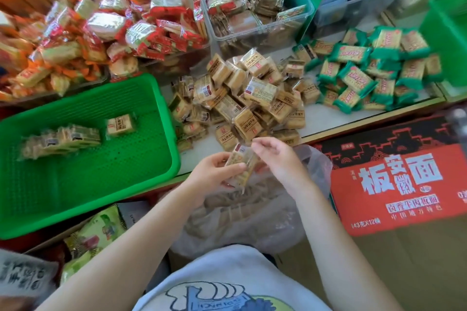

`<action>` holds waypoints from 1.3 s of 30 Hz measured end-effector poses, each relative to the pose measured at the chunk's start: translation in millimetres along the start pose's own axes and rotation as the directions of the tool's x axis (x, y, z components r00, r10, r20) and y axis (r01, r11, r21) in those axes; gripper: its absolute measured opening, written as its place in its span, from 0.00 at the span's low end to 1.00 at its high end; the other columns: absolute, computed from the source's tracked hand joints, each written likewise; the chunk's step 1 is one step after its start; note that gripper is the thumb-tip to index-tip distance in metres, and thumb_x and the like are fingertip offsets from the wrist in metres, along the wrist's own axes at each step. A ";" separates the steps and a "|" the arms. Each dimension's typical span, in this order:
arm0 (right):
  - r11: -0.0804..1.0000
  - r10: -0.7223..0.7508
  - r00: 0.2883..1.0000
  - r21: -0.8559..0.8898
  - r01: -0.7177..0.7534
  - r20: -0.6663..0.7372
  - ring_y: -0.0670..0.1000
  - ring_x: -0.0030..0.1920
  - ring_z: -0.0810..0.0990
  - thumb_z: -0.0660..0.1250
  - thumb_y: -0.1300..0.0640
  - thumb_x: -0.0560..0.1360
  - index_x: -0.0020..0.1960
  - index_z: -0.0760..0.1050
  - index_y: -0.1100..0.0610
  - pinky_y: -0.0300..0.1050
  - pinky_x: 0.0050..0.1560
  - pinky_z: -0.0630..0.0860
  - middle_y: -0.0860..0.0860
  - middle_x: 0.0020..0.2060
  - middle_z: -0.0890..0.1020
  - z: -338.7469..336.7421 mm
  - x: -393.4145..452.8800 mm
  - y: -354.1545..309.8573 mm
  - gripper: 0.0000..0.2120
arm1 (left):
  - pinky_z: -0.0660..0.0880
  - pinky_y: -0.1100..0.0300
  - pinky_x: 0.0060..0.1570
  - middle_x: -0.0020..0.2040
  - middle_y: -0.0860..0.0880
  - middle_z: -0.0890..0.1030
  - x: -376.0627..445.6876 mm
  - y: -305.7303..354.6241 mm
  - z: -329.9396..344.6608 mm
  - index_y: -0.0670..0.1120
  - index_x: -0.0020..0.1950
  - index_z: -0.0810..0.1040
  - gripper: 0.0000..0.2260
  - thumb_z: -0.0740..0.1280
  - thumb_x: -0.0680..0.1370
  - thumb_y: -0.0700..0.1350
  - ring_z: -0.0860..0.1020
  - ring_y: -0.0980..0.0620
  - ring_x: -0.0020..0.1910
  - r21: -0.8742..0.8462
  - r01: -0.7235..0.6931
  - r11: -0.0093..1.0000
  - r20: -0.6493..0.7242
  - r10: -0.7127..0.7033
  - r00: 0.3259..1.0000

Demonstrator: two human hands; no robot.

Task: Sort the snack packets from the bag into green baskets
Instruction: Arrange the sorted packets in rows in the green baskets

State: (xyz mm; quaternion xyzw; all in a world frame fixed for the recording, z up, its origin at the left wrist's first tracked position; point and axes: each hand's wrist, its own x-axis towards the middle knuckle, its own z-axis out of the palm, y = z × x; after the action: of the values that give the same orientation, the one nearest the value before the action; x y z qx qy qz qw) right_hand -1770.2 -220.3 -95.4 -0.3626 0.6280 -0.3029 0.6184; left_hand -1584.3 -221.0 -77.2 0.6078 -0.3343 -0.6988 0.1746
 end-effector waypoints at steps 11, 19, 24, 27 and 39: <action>0.789 -0.184 0.922 -0.611 -0.069 -0.341 0.60 0.58 0.78 0.74 0.47 0.74 0.67 0.71 0.59 0.47 0.47 0.74 0.57 0.64 0.70 35.2 77.5 8.4 0.28 | 0.81 0.56 0.40 0.59 0.40 0.83 -2.7 -16.7 -36.6 0.45 0.66 0.73 0.19 0.71 0.76 0.40 0.84 0.43 0.52 -0.371 0.088 0.924 -0.011 -0.100 0.995; 0.803 -0.398 0.916 -0.501 0.323 -0.047 0.46 0.50 0.73 0.75 0.43 0.71 0.58 0.75 0.55 0.37 0.46 0.72 0.48 0.52 0.74 45.9 18.2 -13.4 0.23 | 0.80 0.49 0.56 0.63 0.45 0.82 13.2 -8.4 -29.5 0.48 0.72 0.72 0.37 0.76 0.67 0.61 0.82 0.45 0.59 -0.438 0.031 0.898 0.023 -0.023 0.999; 0.881 -0.383 0.896 -0.379 0.281 -0.226 0.46 0.44 0.78 0.69 0.41 0.76 0.53 0.79 0.53 0.39 0.43 0.73 0.48 0.46 0.81 29.3 35.8 -24.9 0.16 | 0.77 0.43 0.63 0.60 0.44 0.83 28.5 6.6 -28.8 0.48 0.72 0.72 0.30 0.73 0.72 0.55 0.83 0.45 0.58 -0.512 0.016 0.859 -0.008 -0.023 1.000; 0.963 -0.215 0.856 -0.249 0.105 -0.470 0.52 0.50 0.80 0.68 0.41 0.77 0.62 0.71 0.54 0.40 0.43 0.75 0.52 0.53 0.79 -0.1 76.3 -29.4 0.21 | 0.81 0.48 0.53 0.59 0.45 0.84 32.2 11.7 -35.9 0.50 0.72 0.72 0.31 0.74 0.70 0.53 0.83 0.46 0.57 -0.508 0.010 0.861 -0.039 -0.035 0.999; 0.941 0.165 0.922 0.337 -0.040 -0.351 0.49 0.37 0.79 0.74 0.54 0.76 0.61 0.73 0.59 0.41 0.36 0.80 0.55 0.50 0.81 -2.6 100.8 -58.6 0.18 | 0.79 0.53 0.52 0.53 0.50 0.86 23.7 23.6 -44.1 0.50 0.67 0.75 0.17 0.67 0.79 0.53 0.85 0.53 0.50 -0.420 -0.112 0.901 -0.105 0.074 0.992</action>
State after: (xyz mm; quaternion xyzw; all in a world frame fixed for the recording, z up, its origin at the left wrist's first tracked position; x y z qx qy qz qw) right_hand -1765.3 -336.6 -102.8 -0.1583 0.6944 -0.4317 0.5535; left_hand -1550.2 -264.5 -80.1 0.5682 -0.1951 -0.7187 0.3501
